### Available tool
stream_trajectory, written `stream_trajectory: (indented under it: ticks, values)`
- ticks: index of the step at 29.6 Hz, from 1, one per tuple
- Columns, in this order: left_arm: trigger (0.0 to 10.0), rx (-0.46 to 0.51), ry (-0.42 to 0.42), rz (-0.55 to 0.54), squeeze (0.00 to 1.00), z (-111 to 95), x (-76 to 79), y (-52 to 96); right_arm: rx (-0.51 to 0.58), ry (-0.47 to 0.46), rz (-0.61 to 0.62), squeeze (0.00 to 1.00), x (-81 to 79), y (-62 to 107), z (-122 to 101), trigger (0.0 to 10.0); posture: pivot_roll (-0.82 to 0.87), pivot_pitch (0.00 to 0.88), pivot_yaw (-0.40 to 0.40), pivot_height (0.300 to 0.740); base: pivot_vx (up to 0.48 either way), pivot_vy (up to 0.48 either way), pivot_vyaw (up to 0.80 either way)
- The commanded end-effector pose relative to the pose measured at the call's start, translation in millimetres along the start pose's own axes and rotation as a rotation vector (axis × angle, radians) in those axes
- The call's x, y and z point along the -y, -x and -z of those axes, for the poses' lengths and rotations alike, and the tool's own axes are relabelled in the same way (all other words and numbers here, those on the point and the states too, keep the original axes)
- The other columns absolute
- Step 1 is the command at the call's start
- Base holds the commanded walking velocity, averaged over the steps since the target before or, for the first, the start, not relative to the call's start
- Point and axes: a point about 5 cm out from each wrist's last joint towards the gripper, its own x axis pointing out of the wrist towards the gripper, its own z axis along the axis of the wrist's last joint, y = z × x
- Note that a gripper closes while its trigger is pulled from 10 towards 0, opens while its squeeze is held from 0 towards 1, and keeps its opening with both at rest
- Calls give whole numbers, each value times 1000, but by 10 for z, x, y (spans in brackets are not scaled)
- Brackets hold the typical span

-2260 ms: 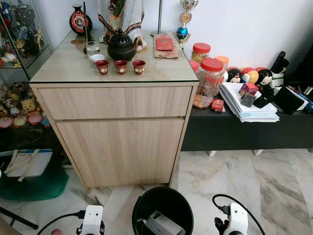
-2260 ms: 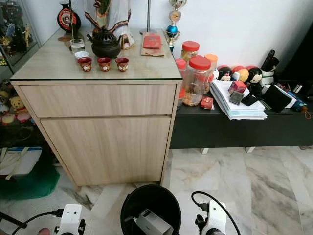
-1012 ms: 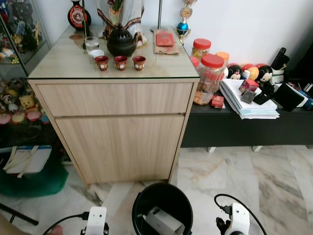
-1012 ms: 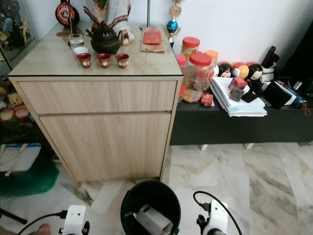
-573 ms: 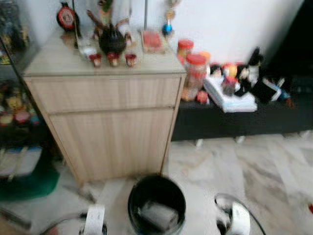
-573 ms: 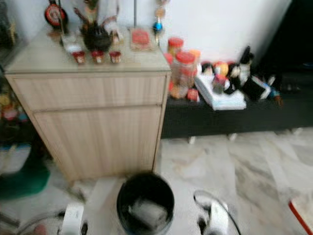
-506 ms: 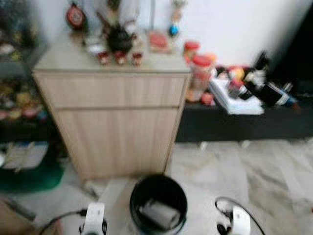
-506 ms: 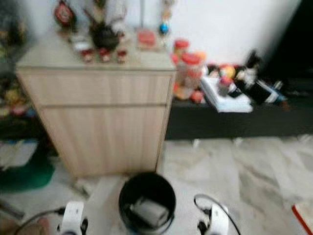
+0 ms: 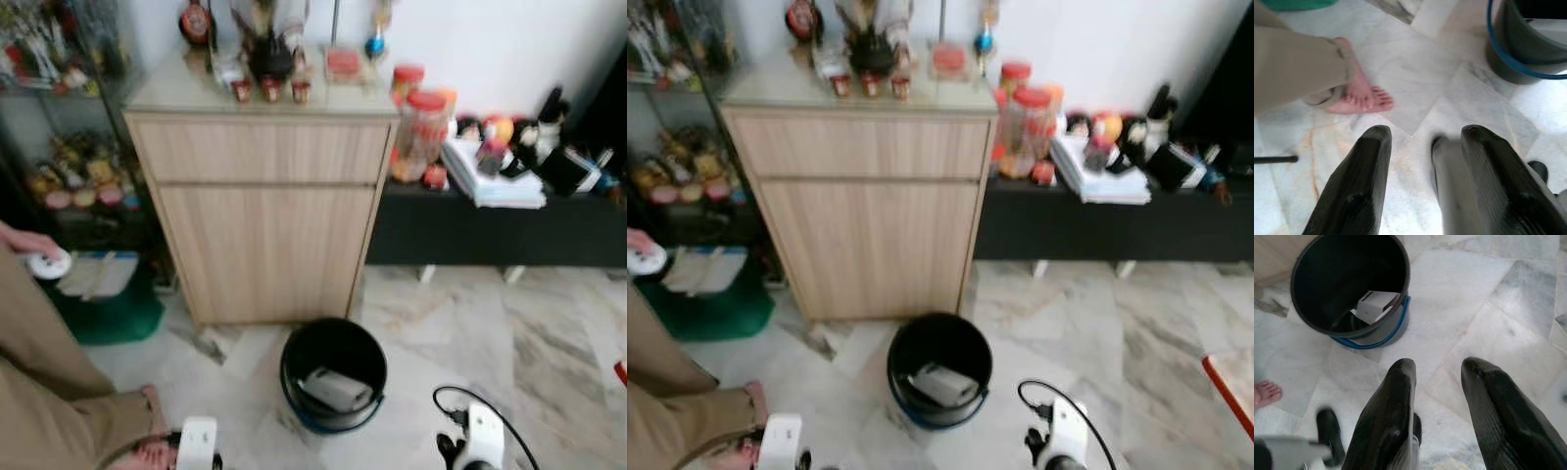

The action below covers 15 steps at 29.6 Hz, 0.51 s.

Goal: Picking trash to rubbish bin

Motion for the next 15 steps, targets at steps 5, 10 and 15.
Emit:
stream_trajectory:
  ticks: [5,10,15]
  values:
    - [10000,-13,-7,0,0,27,-9,5,3,-9,-6,0,-18,-3,-1,10000,-37,15,-97,740,-267,0,0]
    - [10000,-13,-7,1,0,28,-7,6,5,-10,-8,0,-22,-4,-5,10000,-37,15,-97,740,-258,0,0]
    - [10000,-12,-6,2,0,25,-8,5,7,-10,-9,0,-24,-5,-10,10000,-38,14,-97,740,-250,0,0]
